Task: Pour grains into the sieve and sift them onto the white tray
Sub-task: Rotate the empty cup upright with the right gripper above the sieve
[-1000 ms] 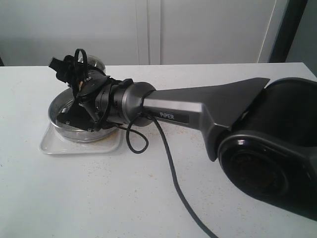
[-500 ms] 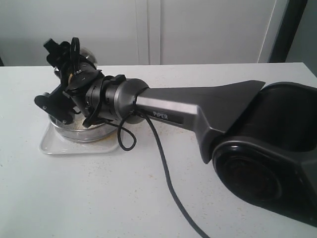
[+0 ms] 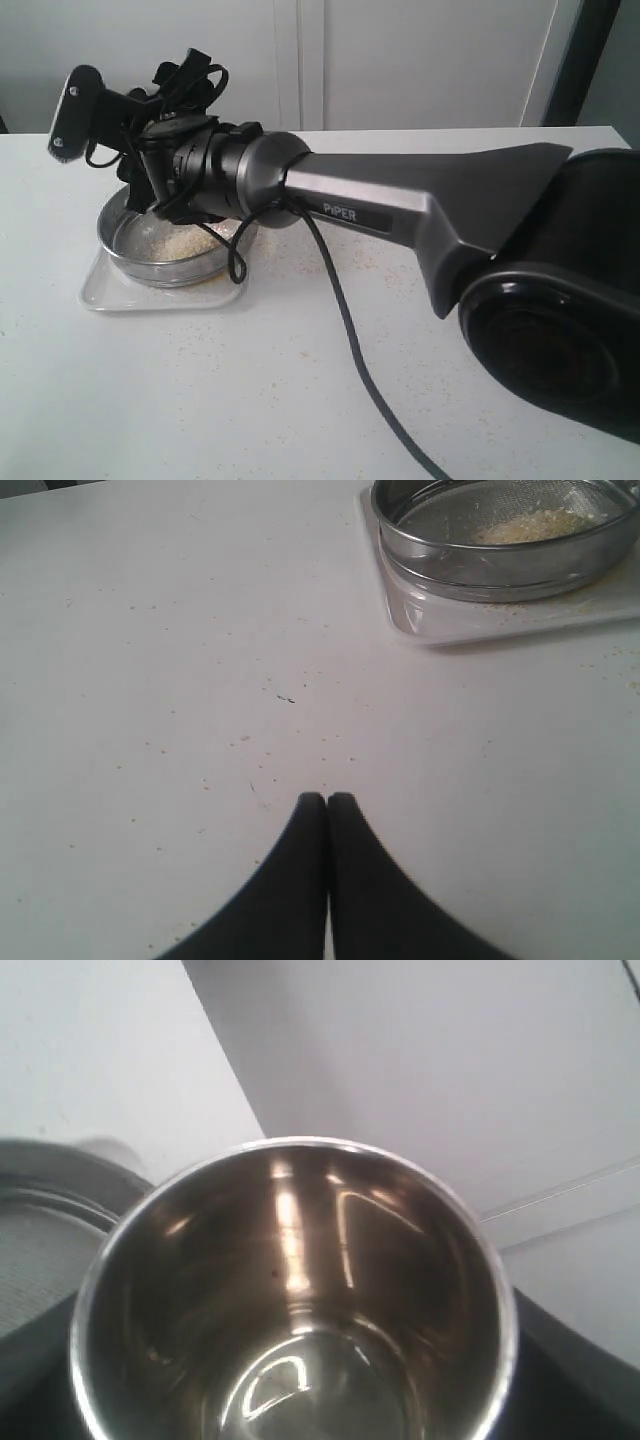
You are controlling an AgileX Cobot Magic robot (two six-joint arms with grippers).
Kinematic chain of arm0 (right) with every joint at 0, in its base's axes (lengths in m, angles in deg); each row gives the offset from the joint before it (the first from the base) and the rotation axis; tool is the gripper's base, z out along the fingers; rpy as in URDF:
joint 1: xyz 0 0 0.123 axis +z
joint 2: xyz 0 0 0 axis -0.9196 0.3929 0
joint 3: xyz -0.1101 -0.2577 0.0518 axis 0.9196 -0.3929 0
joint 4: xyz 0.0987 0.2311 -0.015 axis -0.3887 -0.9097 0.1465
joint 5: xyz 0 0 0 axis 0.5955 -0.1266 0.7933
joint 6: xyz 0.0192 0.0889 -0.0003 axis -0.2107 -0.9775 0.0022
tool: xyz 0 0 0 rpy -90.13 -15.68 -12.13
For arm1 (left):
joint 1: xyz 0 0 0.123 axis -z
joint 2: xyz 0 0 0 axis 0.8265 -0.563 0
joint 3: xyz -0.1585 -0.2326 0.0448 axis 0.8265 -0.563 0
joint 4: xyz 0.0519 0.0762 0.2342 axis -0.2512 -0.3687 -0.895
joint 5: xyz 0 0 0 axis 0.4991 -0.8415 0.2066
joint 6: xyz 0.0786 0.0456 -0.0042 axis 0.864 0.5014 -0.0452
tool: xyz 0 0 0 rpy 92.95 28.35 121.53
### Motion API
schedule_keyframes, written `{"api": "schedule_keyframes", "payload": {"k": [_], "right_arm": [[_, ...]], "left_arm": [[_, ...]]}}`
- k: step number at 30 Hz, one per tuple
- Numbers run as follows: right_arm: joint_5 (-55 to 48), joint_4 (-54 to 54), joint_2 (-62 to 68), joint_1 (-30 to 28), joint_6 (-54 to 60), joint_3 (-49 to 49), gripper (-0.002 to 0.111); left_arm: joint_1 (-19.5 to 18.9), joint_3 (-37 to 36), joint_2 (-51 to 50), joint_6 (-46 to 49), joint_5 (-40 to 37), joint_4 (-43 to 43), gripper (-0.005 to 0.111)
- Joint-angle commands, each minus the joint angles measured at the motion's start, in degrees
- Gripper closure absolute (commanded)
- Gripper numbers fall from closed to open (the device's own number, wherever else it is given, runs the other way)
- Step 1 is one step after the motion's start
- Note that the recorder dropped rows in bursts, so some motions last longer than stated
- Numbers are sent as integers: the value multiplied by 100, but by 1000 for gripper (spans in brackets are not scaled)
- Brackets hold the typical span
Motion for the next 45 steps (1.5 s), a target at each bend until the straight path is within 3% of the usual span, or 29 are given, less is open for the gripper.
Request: {"api": "schedule_keyframes", "payload": {"k": [1, 7, 19, 28, 33, 35, 38, 45], "right_arm": [[398, -1218, -258, -69, -352, 48, 108], [1303, -2559, -544, -279, -345, -293, 108], [3278, -2589, -1136, -322, -212, -1857, 108], [5708, -2640, -1776, -615, 511, -3220, 108], [6439, -2540, -1833, -787, 777, -3822, 108], [6769, -2458, -1854, -831, 1244, -3991, 108], [7200, -2469, -1979, -831, 2989, -4427, 108], [6604, -2819, -2534, -831, 4481, -5123, 108]], "left_arm": [[-19, -29, 25, 15, 12, 39, 107], [-19, -29, 25, 15, 12, 39, 107], [-19, -29, 25, 15, 12, 39, 107], [-19, -29, 25, 15, 12, 39, 107], [-19, -29, 25, 15, 12, 39, 107], [-19, -29, 25, 15, 12, 39, 107], [-19, -29, 25, 15, 12, 39, 107], [-19, -29, 25, 15, 12, 39, 107]]}}
